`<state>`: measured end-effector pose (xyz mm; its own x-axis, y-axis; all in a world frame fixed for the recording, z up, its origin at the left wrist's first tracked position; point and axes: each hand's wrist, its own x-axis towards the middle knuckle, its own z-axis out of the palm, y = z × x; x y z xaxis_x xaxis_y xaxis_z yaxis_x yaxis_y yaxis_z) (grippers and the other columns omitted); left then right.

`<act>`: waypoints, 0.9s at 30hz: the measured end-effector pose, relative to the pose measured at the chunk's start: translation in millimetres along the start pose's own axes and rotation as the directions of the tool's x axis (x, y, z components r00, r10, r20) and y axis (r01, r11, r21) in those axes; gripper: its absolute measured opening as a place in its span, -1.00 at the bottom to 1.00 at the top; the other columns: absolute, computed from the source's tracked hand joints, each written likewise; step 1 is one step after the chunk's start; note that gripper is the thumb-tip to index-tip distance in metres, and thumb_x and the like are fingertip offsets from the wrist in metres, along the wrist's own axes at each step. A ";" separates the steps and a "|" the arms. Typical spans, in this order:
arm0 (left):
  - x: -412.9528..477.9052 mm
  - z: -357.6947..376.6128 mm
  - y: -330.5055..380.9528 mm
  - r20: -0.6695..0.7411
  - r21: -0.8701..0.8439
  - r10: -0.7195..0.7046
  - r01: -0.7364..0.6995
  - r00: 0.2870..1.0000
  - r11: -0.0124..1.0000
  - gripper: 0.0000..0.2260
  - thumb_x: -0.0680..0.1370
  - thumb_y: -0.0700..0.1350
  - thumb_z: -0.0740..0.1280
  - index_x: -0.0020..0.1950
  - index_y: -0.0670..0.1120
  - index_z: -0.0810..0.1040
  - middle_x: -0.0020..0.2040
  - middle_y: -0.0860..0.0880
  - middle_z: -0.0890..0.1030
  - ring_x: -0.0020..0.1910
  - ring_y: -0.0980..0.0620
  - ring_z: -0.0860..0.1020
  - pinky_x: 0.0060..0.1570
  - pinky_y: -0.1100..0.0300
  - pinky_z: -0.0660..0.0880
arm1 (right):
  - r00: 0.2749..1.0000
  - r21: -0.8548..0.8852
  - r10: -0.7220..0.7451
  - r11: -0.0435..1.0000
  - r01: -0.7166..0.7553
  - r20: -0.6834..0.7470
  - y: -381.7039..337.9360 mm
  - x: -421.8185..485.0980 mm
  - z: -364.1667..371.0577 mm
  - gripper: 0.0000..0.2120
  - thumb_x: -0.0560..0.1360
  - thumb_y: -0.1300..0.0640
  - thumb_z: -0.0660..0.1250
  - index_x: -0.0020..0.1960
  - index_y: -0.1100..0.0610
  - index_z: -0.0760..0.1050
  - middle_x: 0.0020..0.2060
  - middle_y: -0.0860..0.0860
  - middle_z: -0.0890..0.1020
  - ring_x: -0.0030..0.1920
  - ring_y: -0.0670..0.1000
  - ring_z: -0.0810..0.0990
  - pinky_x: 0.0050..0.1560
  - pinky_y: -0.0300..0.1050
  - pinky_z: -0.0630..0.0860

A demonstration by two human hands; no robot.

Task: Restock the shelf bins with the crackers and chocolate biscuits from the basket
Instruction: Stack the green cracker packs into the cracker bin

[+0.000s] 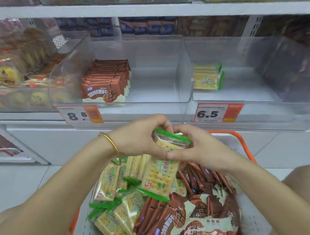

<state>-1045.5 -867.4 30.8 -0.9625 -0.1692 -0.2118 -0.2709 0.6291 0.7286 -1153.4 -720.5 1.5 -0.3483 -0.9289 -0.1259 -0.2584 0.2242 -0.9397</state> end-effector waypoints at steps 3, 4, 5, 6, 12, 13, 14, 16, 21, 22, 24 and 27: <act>17.6 -7.7 42.9 -0.143 -0.142 0.115 -0.136 0.983 0.980 -0.62 0.36 -0.19 0.52 0.08 0.03 0.46 0.00 -0.17 0.55 -0.27 0.13 0.49 -0.19 0.17 0.50 | 0.992 0.133 -0.008 0.991 0.025 -0.129 -25.9 -19.8 -44.7 -0.67 0.26 0.22 0.45 0.01 0.06 0.52 -0.23 0.00 0.68 -0.38 -0.03 0.64 -0.43 -0.18 0.57; 25.2 -10.2 54.1 -0.225 -0.175 0.155 -0.196 0.962 0.965 -0.63 0.38 -0.19 0.50 0.10 0.01 0.46 0.00 -0.12 0.55 -0.19 0.11 0.53 -0.14 0.24 0.50 | 0.985 0.171 -0.003 0.985 0.033 -0.170 -33.4 -25.8 -62.2 -0.70 0.26 0.22 0.43 -0.02 0.11 0.54 -0.30 0.01 0.68 -0.41 -0.03 0.63 -0.45 -0.20 0.56; 33.2 -13.2 63.1 -0.317 -0.178 0.185 -0.250 0.930 0.952 -0.66 0.41 -0.19 0.48 0.11 -0.01 0.47 0.02 -0.06 0.56 -0.14 0.09 0.56 -0.11 0.32 0.49 | 0.976 0.217 0.013 0.976 0.036 -0.219 -37.9 -30.1 -80.7 -0.74 0.27 0.22 0.40 -0.04 0.16 0.55 -0.34 0.02 0.67 -0.43 -0.04 0.62 -0.46 -0.22 0.56; 40.9 -16.2 70.0 -0.408 -0.137 0.212 -0.290 0.888 0.947 -0.70 0.43 -0.19 0.45 0.11 -0.03 0.47 0.03 -0.04 0.56 -0.10 0.10 0.56 -0.09 0.39 0.47 | 0.959 0.272 0.039 0.961 0.040 -0.279 -41.2 -32.8 -99.5 -0.79 0.30 0.21 0.38 -0.06 0.19 0.54 -0.37 0.02 0.66 -0.45 -0.05 0.60 -0.47 -0.23 0.55; 87.5 -20.3 56.4 -0.440 0.509 0.391 -0.134 0.808 0.850 -0.54 0.41 0.19 0.17 0.13 -0.07 0.56 0.18 -0.07 0.49 0.28 -0.08 0.38 0.27 0.10 0.23 | 0.788 0.477 0.248 0.877 0.065 -0.563 -22.1 8.6 -189.9 -0.93 0.50 0.35 0.31 -0.04 0.24 0.48 -0.23 0.13 0.66 -0.31 0.02 0.67 -0.37 -0.14 0.62; 92.0 -17.3 53.2 -0.434 0.525 0.372 -0.105 0.820 0.845 -0.50 0.40 0.21 0.13 0.14 -0.07 0.56 0.24 -0.11 0.47 0.32 -0.13 0.34 0.31 0.03 0.23 | 0.796 0.480 0.290 0.877 0.002 -0.532 -14.9 24.2 -196.1 -0.91 0.50 0.39 0.31 -0.02 0.28 0.47 -0.15 0.18 0.64 -0.25 0.06 0.67 -0.33 -0.07 0.64; 95.6 -14.0 49.9 -0.433 0.541 0.359 -0.080 0.827 0.837 -0.47 0.39 0.22 0.11 0.14 -0.08 0.57 0.28 -0.14 0.44 0.34 -0.17 0.31 0.31 -0.04 0.26 | 0.806 0.472 0.336 0.878 -0.081 -0.487 -8.4 40.7 -199.3 -0.87 0.48 0.43 0.30 0.01 0.32 0.46 -0.07 0.23 0.63 -0.19 0.11 0.67 -0.29 -0.01 0.66; 100.0 -8.2 44.2 -0.417 0.580 0.347 -0.048 0.840 0.813 -0.47 0.40 0.22 0.10 0.15 -0.09 0.57 0.33 -0.17 0.40 0.37 -0.20 0.27 0.29 -0.11 0.30 | 0.810 0.423 0.421 0.874 -0.240 -0.409 0.7 71.8 -198.5 -0.77 0.46 0.48 0.31 0.10 0.35 0.44 0.02 0.25 0.60 -0.11 0.15 0.64 -0.22 0.06 0.65; 103.3 -3.6 30.1 -0.409 0.637 0.384 -0.042 0.828 0.770 -0.60 0.46 0.14 0.19 0.15 -0.07 0.53 0.40 -0.17 0.33 0.39 -0.20 0.26 0.28 -0.13 0.33 | 0.820 0.268 0.420 0.903 -0.336 -0.389 25.6 125.2 -198.6 -0.53 0.42 0.46 0.37 0.30 0.29 0.37 0.13 0.21 0.59 -0.07 0.13 0.61 -0.07 0.03 0.56; 103.4 -3.1 28.2 -0.402 0.645 0.399 -0.054 0.824 0.762 -0.59 0.46 0.14 0.17 0.16 -0.07 0.53 0.40 -0.17 0.33 0.38 -0.20 0.27 0.28 -0.12 0.33 | 0.817 0.144 0.395 0.918 -0.370 -0.420 29.3 128.6 -199.2 -0.47 0.40 0.41 0.43 0.32 0.27 0.36 0.15 0.19 0.58 -0.03 0.13 0.60 -0.04 0.04 0.55; 103.8 -1.4 24.8 -0.399 0.647 0.419 -0.073 0.816 0.759 -0.60 0.48 0.13 0.15 0.18 -0.06 0.52 0.41 -0.17 0.32 0.38 -0.18 0.26 0.27 -0.10 0.33 | 0.804 -0.181 0.320 0.870 -0.459 -0.501 36.8 132.4 -202.7 -0.38 0.37 0.25 0.52 0.37 0.23 0.37 0.22 0.15 0.53 0.16 0.17 0.54 0.17 0.06 0.50; 105.2 0.6 21.4 -0.405 0.644 0.432 -0.084 0.806 0.760 -0.62 0.50 0.12 0.15 0.19 -0.05 0.50 0.43 -0.16 0.30 0.38 -0.15 0.24 0.28 -0.09 0.32 | 0.811 -0.462 0.208 0.733 -0.499 -0.547 43.3 136.6 -203.6 -0.47 0.40 0.11 0.50 0.31 0.20 0.44 0.21 0.11 0.55 0.16 0.13 0.53 0.16 -0.04 0.49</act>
<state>-1152.6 -871.2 23.7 -0.8967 -0.1716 0.4080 -0.1187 0.9813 0.1518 -1395.5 -777.6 8.3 -0.8288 -0.5459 -0.1233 -0.4321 0.7643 -0.4787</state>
